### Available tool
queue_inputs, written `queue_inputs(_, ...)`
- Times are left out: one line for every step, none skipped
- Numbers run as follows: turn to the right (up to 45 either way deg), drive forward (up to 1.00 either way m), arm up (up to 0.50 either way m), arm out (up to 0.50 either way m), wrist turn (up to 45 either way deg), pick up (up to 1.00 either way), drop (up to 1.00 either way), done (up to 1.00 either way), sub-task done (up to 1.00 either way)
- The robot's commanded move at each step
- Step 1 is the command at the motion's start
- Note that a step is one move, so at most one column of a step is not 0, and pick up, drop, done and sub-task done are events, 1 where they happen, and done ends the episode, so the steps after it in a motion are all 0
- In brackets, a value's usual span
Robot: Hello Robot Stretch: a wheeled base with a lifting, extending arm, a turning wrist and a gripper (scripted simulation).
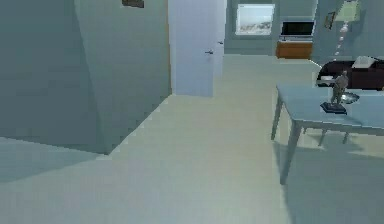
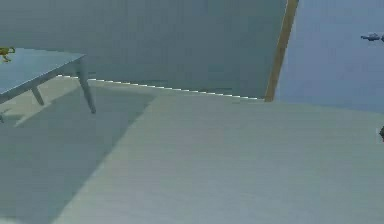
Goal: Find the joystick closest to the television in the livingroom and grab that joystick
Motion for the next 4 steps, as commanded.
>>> queue_inputs(0.0,1.00,0.00,0.00,0.0,0.00,0.00,0.00,0.00)
queue_inputs(-6.0,0.00,0.00,0.00,0.0,0.00,0.00,0.00,0.00)
queue_inputs(0.0,0.30,0.00,0.00,0.0,0.00,0.00,0.00,0.00)
queue_inputs(18.0,0.00,0.00,0.00,0.0,0.00,0.00,0.00,0.00)
